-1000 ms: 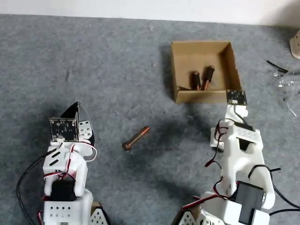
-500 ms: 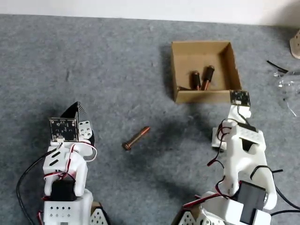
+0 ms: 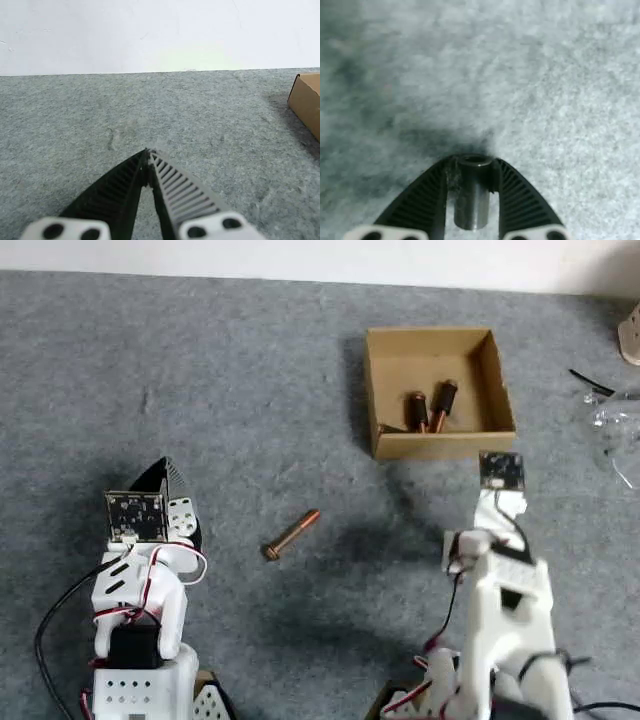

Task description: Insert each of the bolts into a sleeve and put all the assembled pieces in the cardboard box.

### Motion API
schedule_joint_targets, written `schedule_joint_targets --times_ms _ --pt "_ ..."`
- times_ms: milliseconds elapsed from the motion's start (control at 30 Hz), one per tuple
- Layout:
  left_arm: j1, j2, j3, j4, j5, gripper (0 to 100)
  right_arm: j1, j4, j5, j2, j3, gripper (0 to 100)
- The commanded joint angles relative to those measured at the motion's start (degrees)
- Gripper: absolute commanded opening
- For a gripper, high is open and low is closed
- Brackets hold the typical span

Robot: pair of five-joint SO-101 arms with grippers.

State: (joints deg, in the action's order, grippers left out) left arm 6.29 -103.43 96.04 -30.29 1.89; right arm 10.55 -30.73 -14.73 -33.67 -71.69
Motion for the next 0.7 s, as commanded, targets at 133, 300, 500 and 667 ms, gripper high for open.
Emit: schedule_joint_targets --times_ms 133,300,500,667 --pt "-1.9 -0.7 1.1 1.1 0.2 1 -0.8 9.7 -0.6 -21.8 -13.8 0.5" --pt "-1.9 -0.7 1.1 1.1 0.2 1 -1.7 10.0 -0.6 -33.2 -19.8 0.5" --pt "-1.9 -0.7 1.1 1.1 0.2 1 -5.0 8.6 -4.0 -43.3 -25.3 0.5" --pt "-1.9 -0.7 1.1 1.1 0.2 1 -5.1 0.7 -4.3 -41.5 -23.0 0.5"
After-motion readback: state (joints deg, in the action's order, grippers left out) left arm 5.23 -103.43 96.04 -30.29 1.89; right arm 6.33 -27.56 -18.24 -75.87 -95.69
